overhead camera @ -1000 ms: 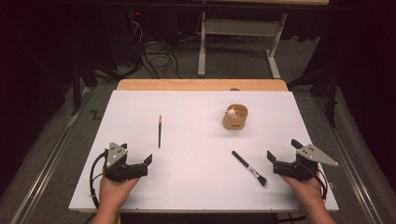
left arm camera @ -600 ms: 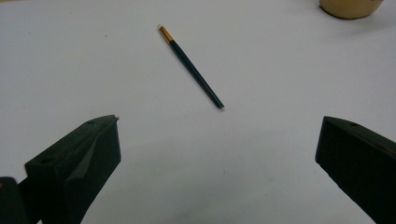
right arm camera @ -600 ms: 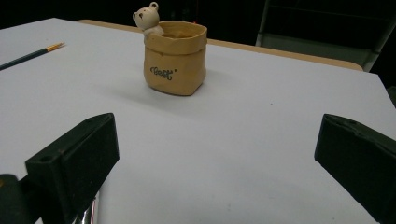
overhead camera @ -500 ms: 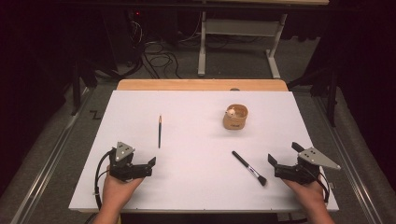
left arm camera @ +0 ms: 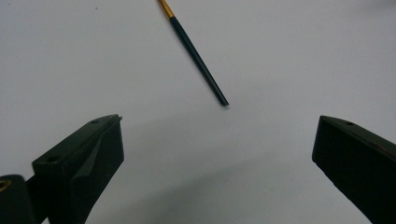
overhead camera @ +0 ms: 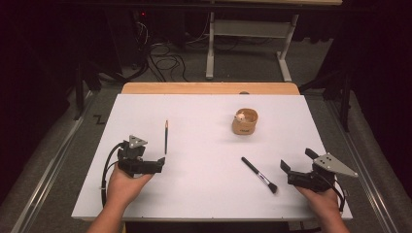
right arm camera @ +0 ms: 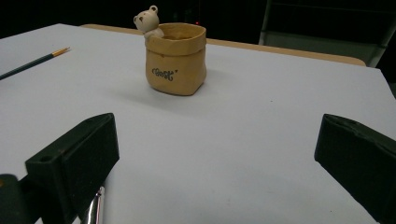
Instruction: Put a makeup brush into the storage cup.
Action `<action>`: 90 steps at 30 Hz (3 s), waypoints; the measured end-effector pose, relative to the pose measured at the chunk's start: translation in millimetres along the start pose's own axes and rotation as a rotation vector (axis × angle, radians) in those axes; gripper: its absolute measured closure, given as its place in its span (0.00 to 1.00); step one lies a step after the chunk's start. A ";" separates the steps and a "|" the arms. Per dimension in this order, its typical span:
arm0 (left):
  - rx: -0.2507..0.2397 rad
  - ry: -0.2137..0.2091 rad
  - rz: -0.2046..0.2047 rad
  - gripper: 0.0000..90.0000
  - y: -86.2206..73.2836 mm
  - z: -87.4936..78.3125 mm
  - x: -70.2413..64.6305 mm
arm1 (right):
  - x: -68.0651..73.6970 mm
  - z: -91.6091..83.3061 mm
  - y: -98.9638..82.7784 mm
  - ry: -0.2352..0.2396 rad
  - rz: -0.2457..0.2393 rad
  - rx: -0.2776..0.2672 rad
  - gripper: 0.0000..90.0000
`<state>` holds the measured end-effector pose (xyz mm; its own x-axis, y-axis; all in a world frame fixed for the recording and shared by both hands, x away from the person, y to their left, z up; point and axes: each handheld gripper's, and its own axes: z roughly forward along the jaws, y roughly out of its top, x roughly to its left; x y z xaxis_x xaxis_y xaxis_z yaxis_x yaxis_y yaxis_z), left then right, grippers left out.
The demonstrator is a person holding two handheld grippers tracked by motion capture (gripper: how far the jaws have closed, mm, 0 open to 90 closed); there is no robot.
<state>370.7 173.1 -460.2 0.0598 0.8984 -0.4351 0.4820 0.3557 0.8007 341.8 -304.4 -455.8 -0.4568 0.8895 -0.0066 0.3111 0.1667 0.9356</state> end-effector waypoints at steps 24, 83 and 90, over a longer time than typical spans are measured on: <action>0.233 0.077 0.040 0.07 0.6 14.7 -12.9 | 2.7 1.6 -0.4 0.021 -0.007 0.008 0.00; 0.267 0.150 -0.091 0.01 34.5 79.8 -26.0 | 7.7 6.0 -0.8 0.047 -0.019 0.024 0.00; 0.263 0.172 -0.093 0.01 33.6 92.6 -22.9 | 7.0 4.4 -0.7 0.046 -0.013 0.021 0.00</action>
<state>466.5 140.6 -461.4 -0.1331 0.9036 -0.4072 0.6891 0.3797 0.6172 342.0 -296.4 -458.1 -0.4991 0.8666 -0.0022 0.3220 0.1879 0.9279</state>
